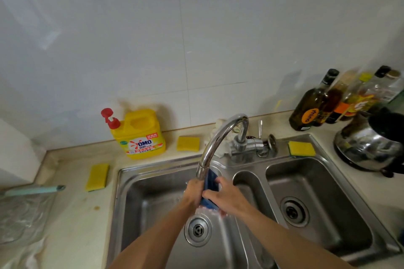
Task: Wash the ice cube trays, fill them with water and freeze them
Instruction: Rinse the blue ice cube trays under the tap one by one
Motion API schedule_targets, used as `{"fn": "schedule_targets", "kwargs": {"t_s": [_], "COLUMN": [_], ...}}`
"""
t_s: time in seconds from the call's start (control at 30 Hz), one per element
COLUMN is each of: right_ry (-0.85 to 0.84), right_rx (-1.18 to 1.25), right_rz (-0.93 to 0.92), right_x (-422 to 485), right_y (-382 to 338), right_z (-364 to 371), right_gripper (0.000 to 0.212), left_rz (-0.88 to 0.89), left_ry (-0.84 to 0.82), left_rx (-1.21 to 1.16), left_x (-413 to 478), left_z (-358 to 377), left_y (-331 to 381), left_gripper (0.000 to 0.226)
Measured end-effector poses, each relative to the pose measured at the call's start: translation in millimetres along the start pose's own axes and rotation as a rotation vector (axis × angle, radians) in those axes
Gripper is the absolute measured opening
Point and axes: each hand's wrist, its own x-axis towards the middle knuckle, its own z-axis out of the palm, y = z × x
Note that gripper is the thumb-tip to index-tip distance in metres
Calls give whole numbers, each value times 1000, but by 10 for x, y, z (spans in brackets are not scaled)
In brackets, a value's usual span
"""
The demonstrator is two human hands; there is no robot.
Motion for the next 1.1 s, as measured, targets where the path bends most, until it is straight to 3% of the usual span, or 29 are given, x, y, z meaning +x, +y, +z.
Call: {"fn": "schedule_targets", "kwargs": {"t_s": [0.13, 0.37, 0.67, 0.77, 0.9, 1.1], "right_ry": [22, 38, -53, -171, -185, -146], "right_rx": [39, 15, 118, 231, 206, 173], "right_rz": [12, -3, 36, 80, 51, 84], "right_x": [-26, 13, 4, -42, -95, -107], "right_y": [-16, -89, -44, -1, 23, 247], "right_z": [11, -17, -101, -189, -278, -647], "right_gripper": [46, 50, 39, 45, 49, 69], "left_rz": [-5, 82, -51, 22, 91, -19], "left_ry": [-50, 3, 30, 46, 48, 41], "left_rx": [12, 123, 31, 208, 305, 312], "left_x": [-11, -39, -95, -119, -145, -133], "left_z": [-32, -126, -105, -132, -136, -419], "left_y": [60, 172, 100, 111, 164, 66], "left_gripper": [41, 45, 45, 44, 44, 62]}}
